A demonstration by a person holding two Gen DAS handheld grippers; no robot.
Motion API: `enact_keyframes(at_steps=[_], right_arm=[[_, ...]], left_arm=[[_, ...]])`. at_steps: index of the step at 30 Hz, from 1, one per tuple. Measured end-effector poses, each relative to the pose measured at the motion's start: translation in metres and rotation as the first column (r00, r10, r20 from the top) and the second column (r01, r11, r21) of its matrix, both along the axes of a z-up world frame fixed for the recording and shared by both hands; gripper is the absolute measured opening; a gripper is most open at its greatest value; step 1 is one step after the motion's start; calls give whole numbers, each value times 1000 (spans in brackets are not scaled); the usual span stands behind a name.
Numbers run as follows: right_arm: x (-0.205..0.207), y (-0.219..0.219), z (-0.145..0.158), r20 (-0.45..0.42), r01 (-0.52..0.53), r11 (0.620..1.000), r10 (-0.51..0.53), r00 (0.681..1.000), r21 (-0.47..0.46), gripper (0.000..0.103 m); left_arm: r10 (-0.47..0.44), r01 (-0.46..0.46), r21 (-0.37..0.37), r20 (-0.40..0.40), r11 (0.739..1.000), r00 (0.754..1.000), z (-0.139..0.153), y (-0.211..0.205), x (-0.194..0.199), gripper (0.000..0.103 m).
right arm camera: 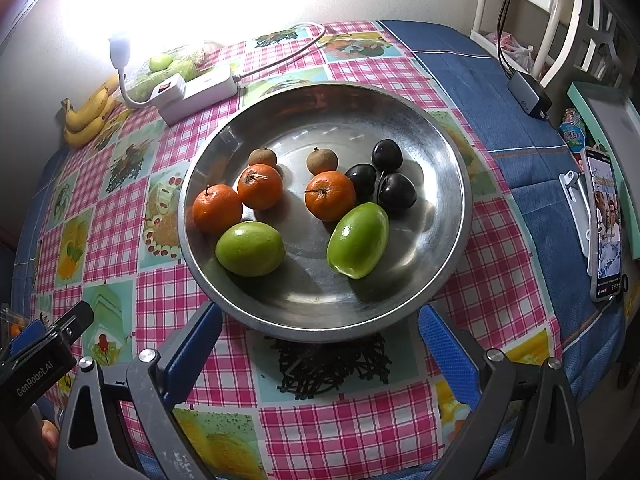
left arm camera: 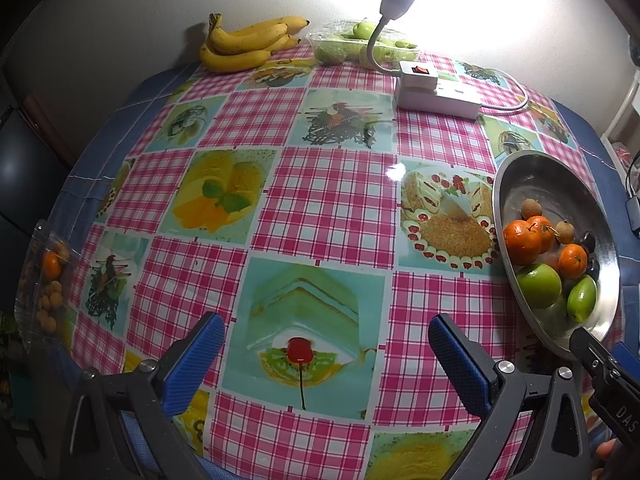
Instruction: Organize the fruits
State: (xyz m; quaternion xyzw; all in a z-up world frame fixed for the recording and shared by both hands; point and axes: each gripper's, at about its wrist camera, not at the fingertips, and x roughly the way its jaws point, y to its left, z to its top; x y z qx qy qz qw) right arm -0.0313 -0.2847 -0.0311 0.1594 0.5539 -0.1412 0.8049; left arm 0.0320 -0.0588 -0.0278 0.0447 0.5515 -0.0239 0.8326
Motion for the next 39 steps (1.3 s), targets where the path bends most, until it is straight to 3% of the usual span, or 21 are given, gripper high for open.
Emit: enact_keyframes(at_steps=[39], right_arm=[[0,1,-2,-8,-10,1000,10,1000,-2,99]], left_arm=[[1,-1,1,-4,1000,1000,-2,1,1,103]])
